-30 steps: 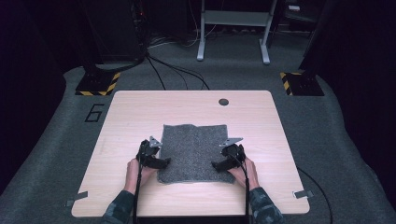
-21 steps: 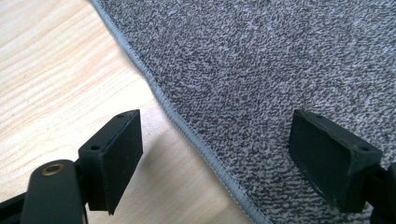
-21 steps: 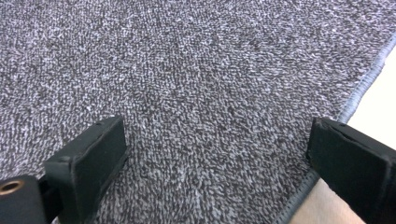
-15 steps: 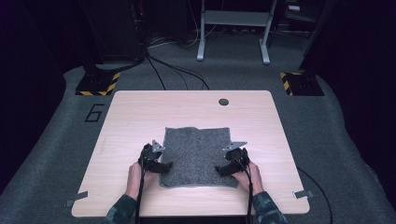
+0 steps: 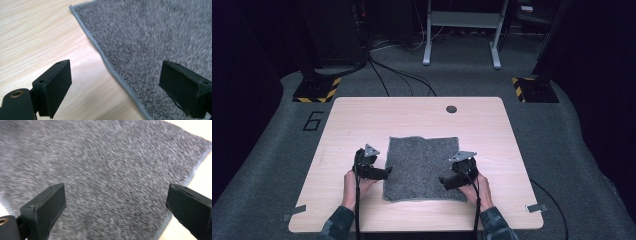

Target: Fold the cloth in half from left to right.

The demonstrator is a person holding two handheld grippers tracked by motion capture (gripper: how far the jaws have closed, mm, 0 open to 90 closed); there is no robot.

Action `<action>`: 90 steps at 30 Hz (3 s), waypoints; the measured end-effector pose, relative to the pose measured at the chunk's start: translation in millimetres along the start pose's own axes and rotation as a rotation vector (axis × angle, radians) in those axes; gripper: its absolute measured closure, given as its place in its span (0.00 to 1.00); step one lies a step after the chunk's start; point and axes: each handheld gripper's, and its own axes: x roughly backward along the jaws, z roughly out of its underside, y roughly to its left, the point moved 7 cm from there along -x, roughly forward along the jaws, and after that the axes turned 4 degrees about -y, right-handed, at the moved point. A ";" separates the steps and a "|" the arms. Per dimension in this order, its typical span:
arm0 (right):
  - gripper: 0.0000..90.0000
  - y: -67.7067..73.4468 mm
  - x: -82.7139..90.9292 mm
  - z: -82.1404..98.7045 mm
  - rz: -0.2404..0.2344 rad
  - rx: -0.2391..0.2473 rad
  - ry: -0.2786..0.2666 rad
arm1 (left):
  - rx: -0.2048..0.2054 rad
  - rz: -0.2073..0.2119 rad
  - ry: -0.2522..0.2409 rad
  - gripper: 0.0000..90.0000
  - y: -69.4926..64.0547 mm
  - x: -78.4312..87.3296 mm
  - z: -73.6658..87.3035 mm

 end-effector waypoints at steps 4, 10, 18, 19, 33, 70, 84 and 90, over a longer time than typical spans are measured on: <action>0.03 11.6 -1.4 -5.4 -0.025 -0.008 -0.022 | 0.022 0.011 0.001 0.11 8.2 -1.6 -8.6; 0.03 25.9 -4.2 -10.3 -0.059 -0.007 -0.034 | 0.039 0.009 -0.011 0.10 18.0 -6.3 -16.2; 0.04 62.5 -15.3 -21.7 -0.136 0.034 -0.049 | 0.059 0.029 -0.015 0.09 29.2 -20.8 -26.6; 0.04 62.5 -15.3 -21.7 -0.136 0.034 -0.049 | 0.064 0.034 -0.016 0.09 30.4 -22.3 -27.6; 0.06 111.9 -34.9 -32.1 -0.214 0.103 -0.046 | 0.111 0.045 0.009 0.12 51.0 -51.4 -44.8; 0.91 197.0 -70.7 -39.2 -0.267 0.274 -0.016 | 0.088 0.001 0.052 0.66 62.6 -100.4 -58.1; 0.98 197.7 -70.3 -37.8 -0.264 0.276 -0.015 | 0.058 0.010 0.054 0.98 55.1 -98.8 -56.9; 0.98 197.8 -66.5 -43.7 -0.257 0.271 -0.066 | 0.052 0.007 0.035 0.99 56.6 -95.9 -60.9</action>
